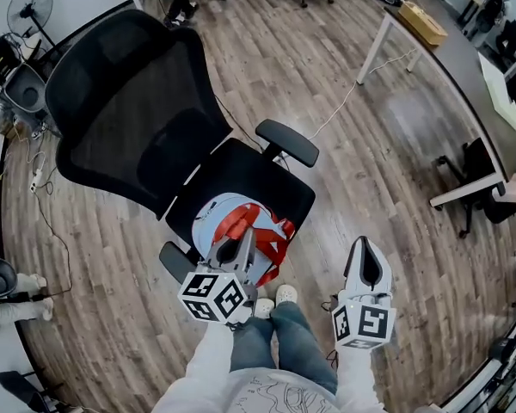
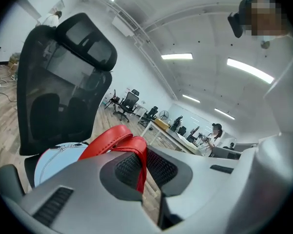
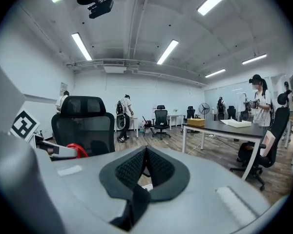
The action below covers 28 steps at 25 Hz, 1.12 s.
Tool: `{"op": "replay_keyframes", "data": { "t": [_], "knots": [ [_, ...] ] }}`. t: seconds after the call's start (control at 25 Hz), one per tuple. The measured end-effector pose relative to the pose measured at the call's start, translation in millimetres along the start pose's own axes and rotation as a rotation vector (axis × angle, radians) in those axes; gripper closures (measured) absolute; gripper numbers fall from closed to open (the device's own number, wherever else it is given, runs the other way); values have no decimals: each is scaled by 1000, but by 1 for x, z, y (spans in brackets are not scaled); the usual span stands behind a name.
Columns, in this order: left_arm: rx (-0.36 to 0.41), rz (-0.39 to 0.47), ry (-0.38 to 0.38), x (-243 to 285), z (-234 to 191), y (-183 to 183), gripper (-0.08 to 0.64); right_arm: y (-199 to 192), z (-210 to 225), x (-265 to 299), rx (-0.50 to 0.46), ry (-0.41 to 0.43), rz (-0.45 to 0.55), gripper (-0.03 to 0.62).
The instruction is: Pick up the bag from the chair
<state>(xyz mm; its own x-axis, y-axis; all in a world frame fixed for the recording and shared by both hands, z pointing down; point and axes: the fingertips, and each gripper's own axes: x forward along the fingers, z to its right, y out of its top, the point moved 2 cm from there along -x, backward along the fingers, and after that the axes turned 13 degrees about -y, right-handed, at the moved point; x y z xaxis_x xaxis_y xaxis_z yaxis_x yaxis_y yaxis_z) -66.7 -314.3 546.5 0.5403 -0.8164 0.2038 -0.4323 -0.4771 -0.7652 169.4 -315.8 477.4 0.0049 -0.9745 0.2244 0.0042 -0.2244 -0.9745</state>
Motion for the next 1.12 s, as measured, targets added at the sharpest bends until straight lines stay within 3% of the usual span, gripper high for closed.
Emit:
{"op": "replay_keyframes", "data": {
  "t": [0.24, 0.6, 0.88, 1.12],
  "knots": [
    [140, 54, -45, -17, 56, 60, 531, 43, -4, -10, 19, 4, 80, 581],
    [382, 206, -51, -55, 115, 161, 531, 108, -20, -19, 30, 8, 180, 581],
    [425, 268, -40, -77, 140, 196, 531, 145, -23, -32, 53, 26, 251, 581],
    [427, 310, -8, -95, 148, 201, 531, 160, -27, -44, 38, 53, 286, 581]
  ]
}}
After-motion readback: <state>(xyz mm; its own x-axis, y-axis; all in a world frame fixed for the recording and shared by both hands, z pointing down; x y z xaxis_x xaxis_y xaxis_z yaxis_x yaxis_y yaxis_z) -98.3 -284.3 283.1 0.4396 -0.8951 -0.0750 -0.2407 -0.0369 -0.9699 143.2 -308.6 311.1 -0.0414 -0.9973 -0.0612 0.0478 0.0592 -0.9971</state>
